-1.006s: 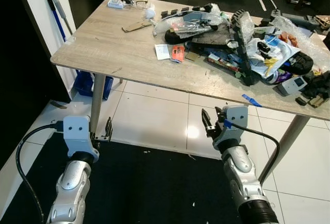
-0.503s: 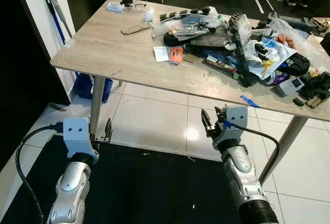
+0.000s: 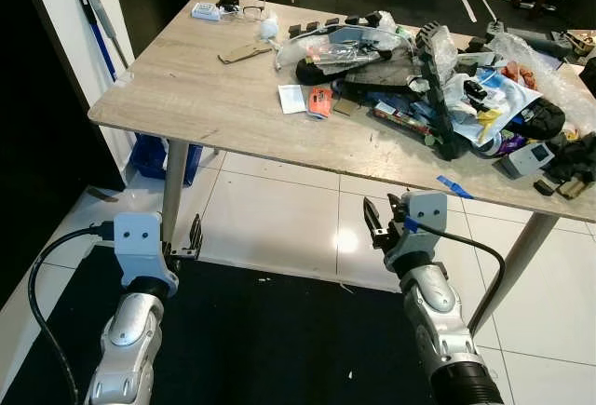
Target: Picking trash to rubbish bin
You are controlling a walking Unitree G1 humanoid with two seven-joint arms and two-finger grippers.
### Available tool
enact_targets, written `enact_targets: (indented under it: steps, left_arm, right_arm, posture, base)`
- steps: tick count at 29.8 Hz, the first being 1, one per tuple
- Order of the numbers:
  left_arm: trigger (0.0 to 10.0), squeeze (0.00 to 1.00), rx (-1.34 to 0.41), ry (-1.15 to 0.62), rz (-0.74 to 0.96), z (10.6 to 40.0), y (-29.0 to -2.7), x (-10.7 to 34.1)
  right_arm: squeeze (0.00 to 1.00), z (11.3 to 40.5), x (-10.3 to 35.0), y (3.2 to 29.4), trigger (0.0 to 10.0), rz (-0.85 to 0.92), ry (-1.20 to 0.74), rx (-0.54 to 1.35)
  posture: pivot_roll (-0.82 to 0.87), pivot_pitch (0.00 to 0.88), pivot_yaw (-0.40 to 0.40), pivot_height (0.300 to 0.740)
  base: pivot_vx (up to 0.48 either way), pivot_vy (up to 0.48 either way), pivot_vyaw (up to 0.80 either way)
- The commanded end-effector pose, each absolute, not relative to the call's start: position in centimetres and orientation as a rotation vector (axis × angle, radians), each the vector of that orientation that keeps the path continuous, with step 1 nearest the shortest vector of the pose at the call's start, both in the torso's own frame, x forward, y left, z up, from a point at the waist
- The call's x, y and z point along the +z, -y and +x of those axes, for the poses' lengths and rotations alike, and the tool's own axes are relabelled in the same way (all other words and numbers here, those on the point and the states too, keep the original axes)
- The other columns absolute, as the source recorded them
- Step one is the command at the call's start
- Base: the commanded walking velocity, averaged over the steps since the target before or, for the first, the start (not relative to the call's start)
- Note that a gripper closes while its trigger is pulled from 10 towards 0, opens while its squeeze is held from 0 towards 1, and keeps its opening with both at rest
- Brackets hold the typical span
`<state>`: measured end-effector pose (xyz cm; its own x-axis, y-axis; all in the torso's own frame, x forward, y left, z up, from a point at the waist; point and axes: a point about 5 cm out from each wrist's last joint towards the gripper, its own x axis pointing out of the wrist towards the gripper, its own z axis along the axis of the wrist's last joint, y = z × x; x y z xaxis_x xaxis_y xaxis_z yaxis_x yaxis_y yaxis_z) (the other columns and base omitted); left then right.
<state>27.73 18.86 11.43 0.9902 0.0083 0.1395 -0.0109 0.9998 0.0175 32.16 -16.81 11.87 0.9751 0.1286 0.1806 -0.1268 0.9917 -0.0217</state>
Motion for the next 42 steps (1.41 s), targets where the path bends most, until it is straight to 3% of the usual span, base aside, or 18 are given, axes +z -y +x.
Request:
enact_targets:
  steps: [1,42]
  left_arm:
    - [10.0,0.00,0.008,0.127,0.015,27.45,-18.76,10.96]
    - [10.0,0.00,0.030,0.051,0.021,27.71,-18.93,10.41]
  right_arm:
    - [0.00,31.79,11.34,17.03,10.0,-0.009,0.163,0.125]
    - [0.00,31.52,10.85,16.87,10.0,0.012,0.145,0.110]
  posture:
    - [0.00,0.127,-0.071,0.740]
    - [0.01,0.148,-0.061,0.740]
  base:
    - [0.300,0.000,0.00]
    - [0.020,0.000,0.00]
